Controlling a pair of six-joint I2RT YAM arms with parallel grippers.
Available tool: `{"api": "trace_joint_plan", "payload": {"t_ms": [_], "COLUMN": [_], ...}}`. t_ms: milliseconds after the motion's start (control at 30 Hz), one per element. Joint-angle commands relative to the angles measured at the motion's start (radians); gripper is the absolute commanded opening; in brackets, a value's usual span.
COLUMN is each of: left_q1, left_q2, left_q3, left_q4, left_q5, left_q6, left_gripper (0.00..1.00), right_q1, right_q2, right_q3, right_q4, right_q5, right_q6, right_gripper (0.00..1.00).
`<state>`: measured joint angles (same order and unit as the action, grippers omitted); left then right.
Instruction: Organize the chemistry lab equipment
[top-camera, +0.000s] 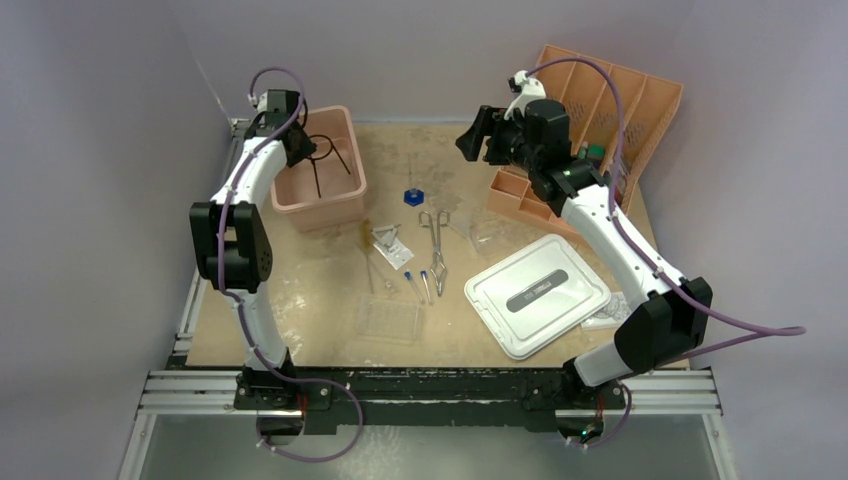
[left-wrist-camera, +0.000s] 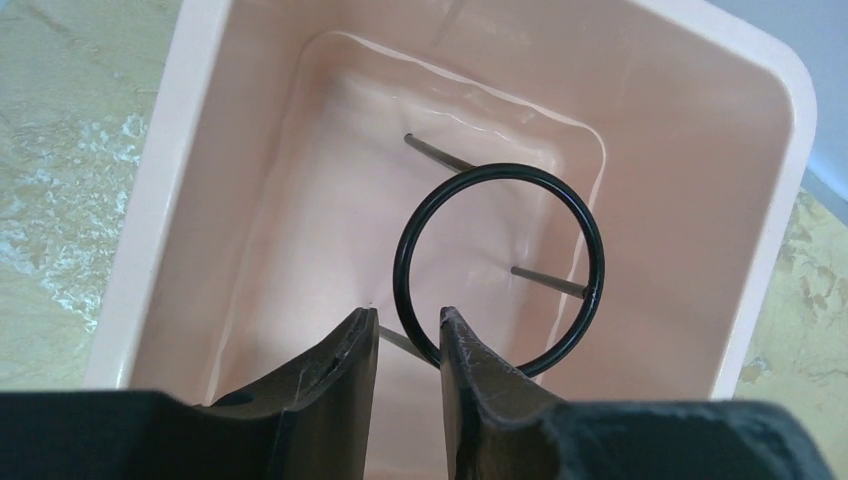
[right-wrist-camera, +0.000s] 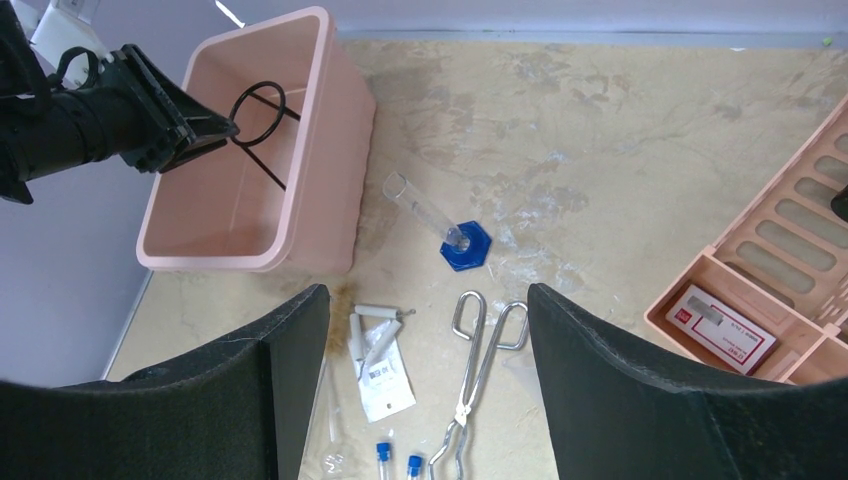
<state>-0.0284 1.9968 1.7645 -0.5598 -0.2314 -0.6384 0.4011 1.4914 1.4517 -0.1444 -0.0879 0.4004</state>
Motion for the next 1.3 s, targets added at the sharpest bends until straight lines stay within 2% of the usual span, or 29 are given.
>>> {"api": "trace_joint_plan", "payload": {"t_ms": [0,300,533,633,733,900,1000,1167,1267], "left_q1": [0.005,0.01,0.017,0.016,0.017,0.017,0.016,0.005,-0.023], "left_q2": [-0.005,0.02,0.025,0.004,-0.017,-0.08,-0.137,-0.27,-0.342], "left_q3": [0.003,-0.011,-0.035,-0.045,-0.019,0.035,0.038,-0.016,-0.075], "left_q4": [0.026,0.09,0.118,0.12,0.101,0.063,0.05,0.065,0.098], "left_q5": [0.007,0.116,0.141,0.13,0.118,0.104,0.128,0.204,0.267], "left_q6": [0.029,0.011,0.004,0.009,0.017,0.029,0.029,0.032,0.044], "left_gripper": [0.26,0.11,0.08,0.16,0.3,0.47,0.5,0.56,0.6], "right_q1": [0.005,0.005,0.005,0.005,0.005,0.006,0.006,-0.014,-0.069], "right_q2": [-0.007,0.005,0.032,0.057,0.093,0.125,0.125,0.116,0.109], "right_q3": [0.005,0.008,-0.014,-0.025,-0.022,-0.046,-0.079,-0.14,-0.193], "right_q4": [0.027,0.02,0.006,-0.033,-0.109,-0.223,-0.278,-0.361,-0.319], "right_q5": [0.012,0.024,0.044,0.071,0.085,0.139,0.203,0.204,0.109], "right_q6": [0.007,0.008,-0.002,-0.021,-0.038,-0.034,-0.011,0.052,0.104], "right_gripper": [0.74,0.74,0.73,0.73,0.73,0.73,0.74,0.77,0.76]}}
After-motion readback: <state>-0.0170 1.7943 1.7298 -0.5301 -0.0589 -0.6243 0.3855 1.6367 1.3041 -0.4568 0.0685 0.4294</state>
